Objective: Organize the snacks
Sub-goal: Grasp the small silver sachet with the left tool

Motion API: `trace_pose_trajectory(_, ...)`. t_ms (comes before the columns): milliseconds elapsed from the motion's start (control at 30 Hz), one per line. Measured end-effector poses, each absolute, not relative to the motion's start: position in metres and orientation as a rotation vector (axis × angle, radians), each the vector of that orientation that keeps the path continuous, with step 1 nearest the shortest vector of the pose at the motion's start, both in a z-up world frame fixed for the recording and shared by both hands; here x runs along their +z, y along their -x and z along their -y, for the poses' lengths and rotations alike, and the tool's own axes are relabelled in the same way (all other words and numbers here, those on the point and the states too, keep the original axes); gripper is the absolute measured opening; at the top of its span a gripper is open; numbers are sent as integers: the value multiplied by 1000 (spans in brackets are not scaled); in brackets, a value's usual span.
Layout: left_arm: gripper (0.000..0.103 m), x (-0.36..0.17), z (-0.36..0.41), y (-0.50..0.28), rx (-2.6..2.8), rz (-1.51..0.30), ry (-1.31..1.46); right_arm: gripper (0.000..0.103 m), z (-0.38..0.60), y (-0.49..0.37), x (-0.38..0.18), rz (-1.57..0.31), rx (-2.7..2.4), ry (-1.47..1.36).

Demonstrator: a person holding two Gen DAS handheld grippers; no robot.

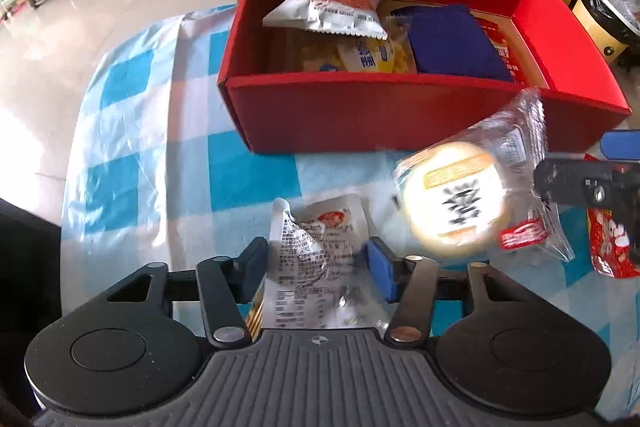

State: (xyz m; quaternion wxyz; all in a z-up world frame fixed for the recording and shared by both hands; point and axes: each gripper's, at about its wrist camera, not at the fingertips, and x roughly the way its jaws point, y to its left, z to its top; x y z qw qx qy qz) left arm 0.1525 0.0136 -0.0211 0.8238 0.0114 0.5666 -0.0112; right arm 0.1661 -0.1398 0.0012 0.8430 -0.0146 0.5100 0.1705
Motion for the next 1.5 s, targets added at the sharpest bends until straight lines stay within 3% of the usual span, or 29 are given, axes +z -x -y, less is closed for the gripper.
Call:
trace_pose_trajectory(200, 55, -12, -20, -138, -31, -1215, -15, 82, 144, -157, 7, -1058, 374, 38)
trace_pose_trajectory(400, 56, -14, -28, -129, -38, -1227, 4, 82, 146, -133, 5, -1070, 396, 54)
trace_pose_trajectory(467, 63, -17, -28, -133, -22, -1229, 4, 82, 145, -123, 2, -1081, 407, 59)
trace_pose_trajectory(500, 71, -19, -26, -136, -15, -1229, -8, 82, 144, -119, 0, -1086, 412, 62)
trace_pose_trajectory(600, 79, -26, -18, -143, 10, -1217, -51, 82, 142, -113, -5, -1098, 419, 64)
trace_pose_trajectory(667, 77, -25, -14, -148, 10, -1200, -64, 82, 142, -111, -7, -1101, 421, 66)
trace_pose_trajectory(733, 62, -24, -16, -146, -7, -1206, -32, 82, 143, -111, -6, -1098, 424, 67)
trace_pose_trajectory(1500, 61, -4, -29, -113, -71, -1194, -33, 82, 77, -49, -47, -1227, 820, 392)
